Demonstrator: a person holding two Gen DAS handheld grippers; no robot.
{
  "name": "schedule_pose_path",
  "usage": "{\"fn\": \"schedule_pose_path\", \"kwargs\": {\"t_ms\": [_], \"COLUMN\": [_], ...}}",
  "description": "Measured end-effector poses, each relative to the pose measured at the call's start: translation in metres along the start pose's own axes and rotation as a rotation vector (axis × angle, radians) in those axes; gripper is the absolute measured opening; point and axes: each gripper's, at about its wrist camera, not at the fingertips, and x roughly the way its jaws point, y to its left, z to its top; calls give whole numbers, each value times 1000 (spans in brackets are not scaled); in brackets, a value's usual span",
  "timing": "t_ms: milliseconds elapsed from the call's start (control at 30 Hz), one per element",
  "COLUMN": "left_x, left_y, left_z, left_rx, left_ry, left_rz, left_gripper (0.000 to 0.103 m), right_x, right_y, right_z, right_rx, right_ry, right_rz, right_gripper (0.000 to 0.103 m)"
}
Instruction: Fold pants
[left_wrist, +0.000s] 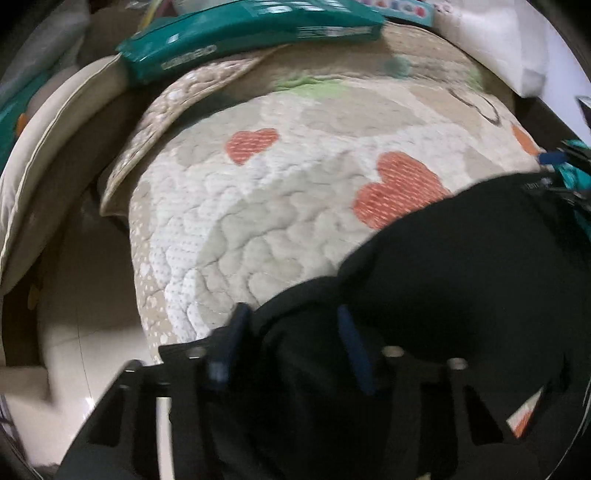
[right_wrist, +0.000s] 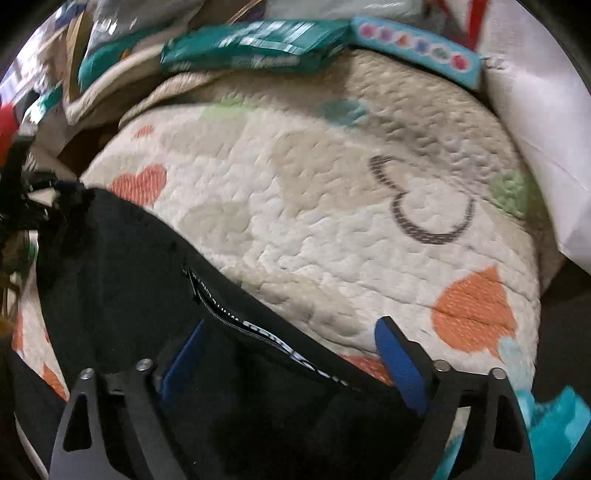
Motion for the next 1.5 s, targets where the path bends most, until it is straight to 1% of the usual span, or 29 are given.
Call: {"fn": "schedule_pose_path", "kwargs": {"t_ms": [33,67,100,167,200,233,267,433,500,667,733,867,967,1033,1133,1200,1300,1400,1500], "left_x": [-1,-2,-2,-3,-5,-6,-9,-34,-53,-94,-113,-147,-169,-179,-184,-180,-173,-164,-154], "left_y": [-2,-6,-9,-13,-14,-15,-19,-23,-26,-37,-42,-58,-74,-90,-113,-128,-147,-162,-172], "left_z": [0,-1,-3,-3,-3,-4,-6,-20,-27,-48,-63,-97,-134,-164,-204,-232,-263,-283,-294], "left_rx": [10,22,36,41,30,25,23,-20,-53,-88,-110,-124,-136,-125,-110,-114,-115,-111,-86], "left_ry": [5,7,9,10,6,0,-11,-67,-104,-164,-191,-236,-264,-275,-264,-238,-200,-170,-127], "left_rz": [-5,0,3,17,16,21,33,58,53,55,48,51,10,5,9,12,36,70,111], "left_gripper": [28,23,21,12,11,11,10,10,10,10,10,10,10,10,10,10,10,10,11], "right_x": [3,8,12,11,9,6,4,-21,-34,-71,-83,-114,-126,-129,-129,-127,-125,-123,-115], "right_y": [2,3,4,5,6,7,8,20,26,43,50,72,87,98,111,121,131,139,150], "right_z": [0,1,1,0,0,-2,-3,-16,-24,-53,-63,-105,-141,-166,-194,-211,-225,-235,-248], "right_rx": [-12,-22,-20,-10,-3,18,22,45,59,84,82,69,56,42,21,-4,-28,-49,-93], "right_ry": [5,14,24,19,16,23,22,-20,-37,-48,-48,-36,3,36,76,111,147,189,258], "right_rz": [-5,-11,-17,-5,22,44,40,20,12,-27,-34,-23,-12,-13,-22,-39,-61,-75,-85], "right_gripper": [90,87,83,57,43,19,12,9,9,9,9,9,9,9,9,9,9,9,9]}}
